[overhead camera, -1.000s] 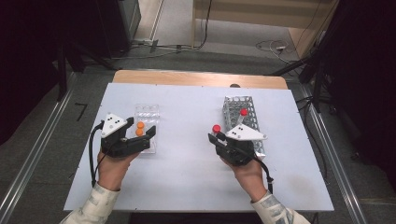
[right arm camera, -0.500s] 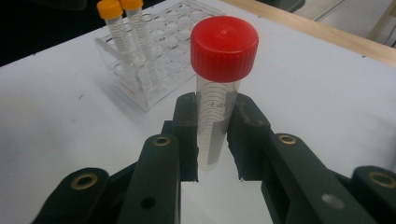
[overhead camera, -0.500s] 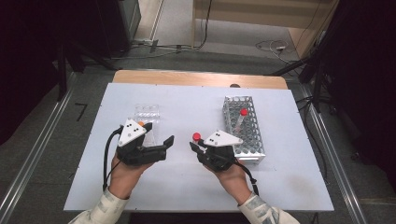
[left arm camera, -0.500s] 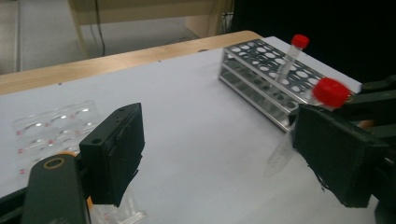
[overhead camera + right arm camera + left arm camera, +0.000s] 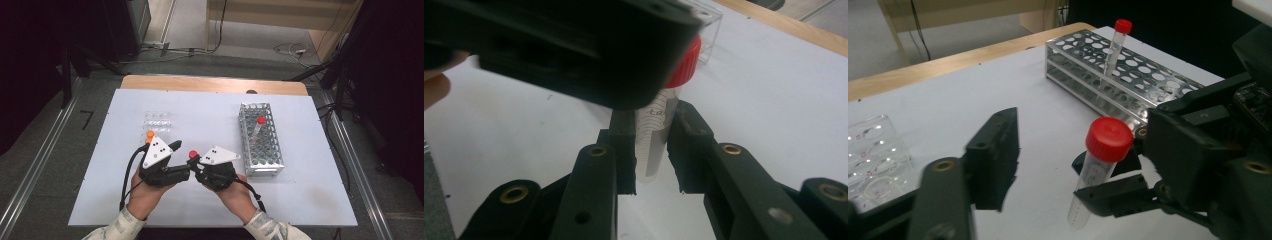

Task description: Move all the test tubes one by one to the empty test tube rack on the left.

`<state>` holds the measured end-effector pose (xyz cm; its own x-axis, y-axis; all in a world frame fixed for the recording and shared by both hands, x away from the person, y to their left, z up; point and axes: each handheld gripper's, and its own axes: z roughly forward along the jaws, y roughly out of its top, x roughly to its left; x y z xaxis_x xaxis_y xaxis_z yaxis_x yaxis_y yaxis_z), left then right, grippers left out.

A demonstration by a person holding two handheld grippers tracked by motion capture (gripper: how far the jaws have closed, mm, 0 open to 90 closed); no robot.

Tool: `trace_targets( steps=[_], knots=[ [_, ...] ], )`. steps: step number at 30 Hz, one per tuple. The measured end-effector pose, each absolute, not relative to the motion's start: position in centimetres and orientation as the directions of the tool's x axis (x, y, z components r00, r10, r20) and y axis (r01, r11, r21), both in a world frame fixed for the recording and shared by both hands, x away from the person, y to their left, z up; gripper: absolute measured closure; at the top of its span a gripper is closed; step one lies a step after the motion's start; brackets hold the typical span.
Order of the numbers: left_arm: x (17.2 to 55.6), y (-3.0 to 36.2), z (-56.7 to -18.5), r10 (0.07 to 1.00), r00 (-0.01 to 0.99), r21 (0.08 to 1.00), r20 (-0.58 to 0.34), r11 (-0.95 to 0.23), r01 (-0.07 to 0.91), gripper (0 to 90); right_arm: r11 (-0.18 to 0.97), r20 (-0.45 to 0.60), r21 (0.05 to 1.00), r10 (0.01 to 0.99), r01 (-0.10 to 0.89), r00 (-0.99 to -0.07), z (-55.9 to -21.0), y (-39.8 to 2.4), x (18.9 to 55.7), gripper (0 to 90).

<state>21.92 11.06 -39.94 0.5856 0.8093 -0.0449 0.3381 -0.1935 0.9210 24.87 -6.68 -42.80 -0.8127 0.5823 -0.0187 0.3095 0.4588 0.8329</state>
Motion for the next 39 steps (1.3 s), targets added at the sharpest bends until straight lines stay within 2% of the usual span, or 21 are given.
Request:
trace_targets(
  steps=[4, 11, 17, 19, 23, 26, 39],
  knots=[
    [21.8, 10.9, -40.0, 0.799, 0.601, 0.921, -0.029, -0.211, 0.326, 52.9, 0.460, -0.018, 0.834, 0.576, 0.305, -0.818, -42.8, -6.4, 24.7, 71.2],
    [21.8, 10.8, -40.2, 0.780, 0.625, 0.917, -0.029, -0.228, 0.326, 68.7, 0.459, -0.016, 0.833, 0.576, 0.308, -0.817, -42.8, -6.4, 24.7, 71.2],
    [21.8, 10.9, -40.1, 0.784, 0.620, 0.915, -0.027, -0.231, 0.331, 69.9, 0.459, -0.013, 0.833, 0.575, 0.310, -0.818, -42.8, -6.4, 24.6, 69.5],
    [21.8, 11.2, -40.0, 0.786, 0.617, 0.915, -0.030, -0.227, 0.333, 69.9, 0.460, -0.007, 0.832, 0.566, 0.309, -0.824, -42.8, -6.4, 24.7, 58.8],
    [21.9, 12.1, -39.7, 0.798, 0.601, 0.916, -0.046, -0.206, 0.344, 69.9, 0.470, -0.012, 0.825, 0.570, 0.314, -0.822, -42.7, -6.7, 24.8, 43.9],
    [22.0, 12.8, -39.6, 0.807, 0.588, 0.914, -0.059, -0.194, 0.357, 69.8, 0.470, -0.002, 0.818, 0.579, 0.332, -0.815, -42.6, -7.1, 25.0, 37.5],
    [21.5, 17.6, -38.2, 0.856, 0.508, 0.912, -0.099, -0.126, 0.391, 69.8, 0.441, 0.001, 0.825, 0.625, 0.353, -0.781, -41.9, -10.0, 25.0, 35.1]
  ],
)
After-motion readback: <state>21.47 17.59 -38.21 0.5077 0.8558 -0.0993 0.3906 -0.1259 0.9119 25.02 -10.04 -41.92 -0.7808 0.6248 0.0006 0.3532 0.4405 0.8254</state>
